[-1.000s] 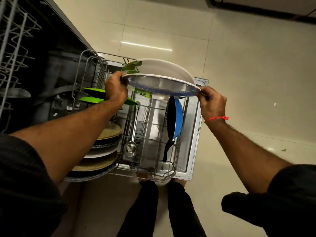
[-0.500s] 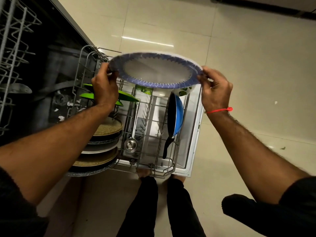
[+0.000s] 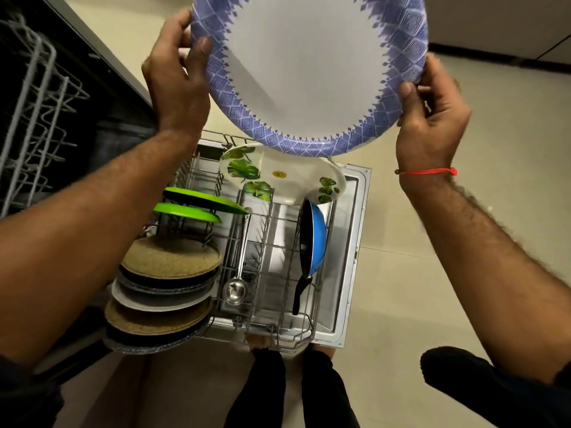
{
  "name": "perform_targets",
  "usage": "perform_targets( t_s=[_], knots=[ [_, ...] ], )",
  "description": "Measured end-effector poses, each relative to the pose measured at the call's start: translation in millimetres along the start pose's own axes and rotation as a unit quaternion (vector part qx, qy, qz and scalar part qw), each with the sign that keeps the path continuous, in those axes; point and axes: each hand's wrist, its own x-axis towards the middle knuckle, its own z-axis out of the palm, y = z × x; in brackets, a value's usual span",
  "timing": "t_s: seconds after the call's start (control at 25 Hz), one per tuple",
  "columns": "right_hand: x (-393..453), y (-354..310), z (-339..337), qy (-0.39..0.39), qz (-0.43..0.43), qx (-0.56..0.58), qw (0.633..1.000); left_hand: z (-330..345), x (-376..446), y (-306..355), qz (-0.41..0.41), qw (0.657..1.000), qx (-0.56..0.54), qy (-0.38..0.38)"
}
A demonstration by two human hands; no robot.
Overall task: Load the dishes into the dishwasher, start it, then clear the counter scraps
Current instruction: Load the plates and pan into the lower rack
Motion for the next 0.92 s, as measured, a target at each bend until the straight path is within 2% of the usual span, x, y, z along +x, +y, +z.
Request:
perform_targets(
  t_s=[0.12,0.2,0.32,0.44,0.56,0.68,0.76,0.92],
  knots=[
    [19,3,0,0.026,-0.036,0.006,0.999,6,13,8,0.037,0.999,0.002,0.01],
    [25,13,4,0.027,-0.021,0.009,0.999,14,17,5,0.032,0.999,-0.003,0.004],
    [17,41,9,-0.012,0.059,-0.008,0.998,29,14,-20,-0.062,0.994,0.048,-0.076],
    [1,79,10,-0.078,0.161,-0.041,0.983,42,4,-56,-0.18,0.961,0.102,-0.182],
    [-14,111,13,-0.137,0.2,-0.103,0.965,49,-3,-80,-0.248,0.925,0.136,-0.255],
    [-21,130,19,-0.156,0.199,-0.135,0.958,54,-6,-96,-0.265,0.896,0.171,-0.313],
    [-25,138,20,-0.148,0.183,-0.146,0.961,58,-9,-101,-0.258,0.891,0.185,-0.325],
    [-40,138,9,-0.122,0.105,-0.147,0.976,57,-16,-102,-0.211,0.926,0.14,-0.281]
  ],
)
